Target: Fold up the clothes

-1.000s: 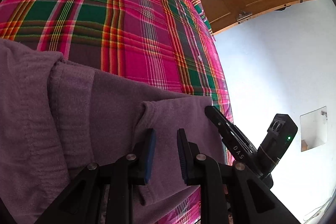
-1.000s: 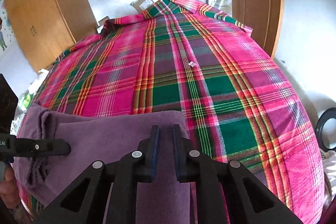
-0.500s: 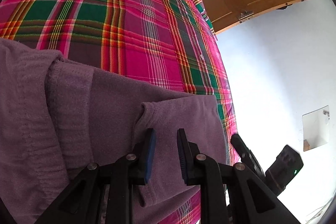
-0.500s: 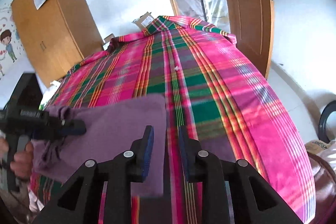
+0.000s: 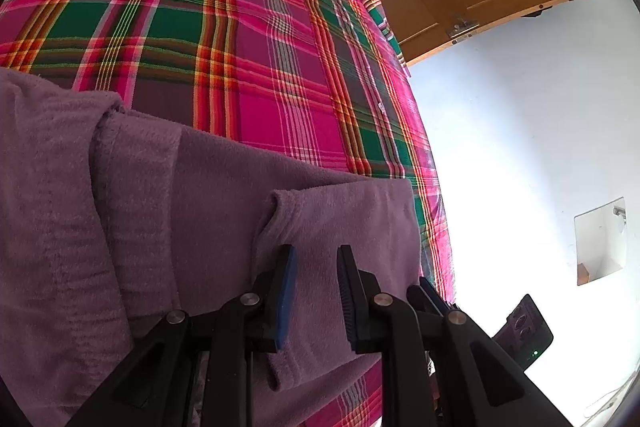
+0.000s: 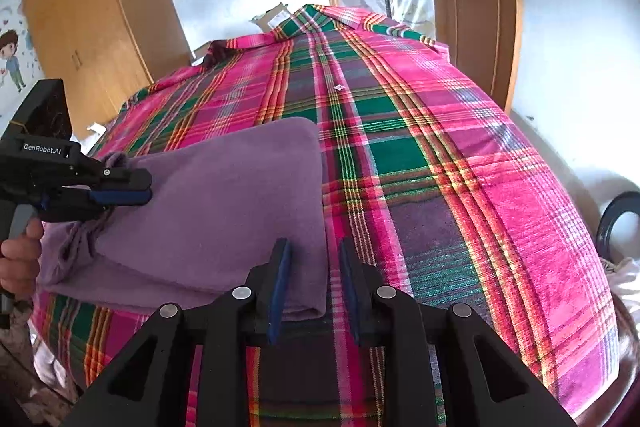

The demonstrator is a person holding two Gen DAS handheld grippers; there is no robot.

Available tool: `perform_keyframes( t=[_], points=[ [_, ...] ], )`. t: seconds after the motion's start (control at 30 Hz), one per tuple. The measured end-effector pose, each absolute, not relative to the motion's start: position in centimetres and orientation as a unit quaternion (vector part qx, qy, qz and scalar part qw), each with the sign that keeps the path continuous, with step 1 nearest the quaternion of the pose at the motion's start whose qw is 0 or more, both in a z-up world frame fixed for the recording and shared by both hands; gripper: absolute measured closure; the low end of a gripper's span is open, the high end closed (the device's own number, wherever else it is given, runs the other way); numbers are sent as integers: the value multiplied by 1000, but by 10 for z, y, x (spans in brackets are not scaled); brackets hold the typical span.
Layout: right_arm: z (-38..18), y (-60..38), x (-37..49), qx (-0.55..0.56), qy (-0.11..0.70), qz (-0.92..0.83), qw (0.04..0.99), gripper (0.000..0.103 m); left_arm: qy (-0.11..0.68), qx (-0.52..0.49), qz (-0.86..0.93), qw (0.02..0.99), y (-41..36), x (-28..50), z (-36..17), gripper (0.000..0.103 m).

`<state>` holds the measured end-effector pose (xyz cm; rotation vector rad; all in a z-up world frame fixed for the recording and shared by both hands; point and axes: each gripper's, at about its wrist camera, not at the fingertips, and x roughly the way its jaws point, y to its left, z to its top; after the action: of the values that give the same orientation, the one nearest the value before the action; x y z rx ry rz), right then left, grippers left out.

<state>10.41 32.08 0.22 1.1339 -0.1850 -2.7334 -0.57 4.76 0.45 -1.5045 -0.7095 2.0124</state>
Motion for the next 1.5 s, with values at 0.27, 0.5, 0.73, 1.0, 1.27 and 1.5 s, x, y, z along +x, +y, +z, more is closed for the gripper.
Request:
perform_keyframes(
  t=[0.27, 0.5, 0.73, 1.0, 1.27, 1.5],
  points=[
    [23, 301, 115, 355, -28, -932, 72, 78, -269, -555, 745, 253, 36, 4, 12, 82],
    [11, 282, 116, 369, -5, -926, 74, 78, -270, -537, 761, 243, 14, 21, 25, 80],
    [24, 269, 121, 364, 12, -929, 68, 78, -269, -517, 773, 249, -9, 39, 41, 78],
    [51, 218, 138, 325, 36, -936, 132, 77, -293, -490, 796, 201, -72, 62, 53, 77],
    [51, 144, 141, 316, 74, -916, 236, 76, -311, -477, 810, 139, -144, 81, 51, 77],
    [42, 83, 148, 313, 93, -892, 314, 75, -334, -469, 812, 97, -191, 96, 42, 77]
  ],
)
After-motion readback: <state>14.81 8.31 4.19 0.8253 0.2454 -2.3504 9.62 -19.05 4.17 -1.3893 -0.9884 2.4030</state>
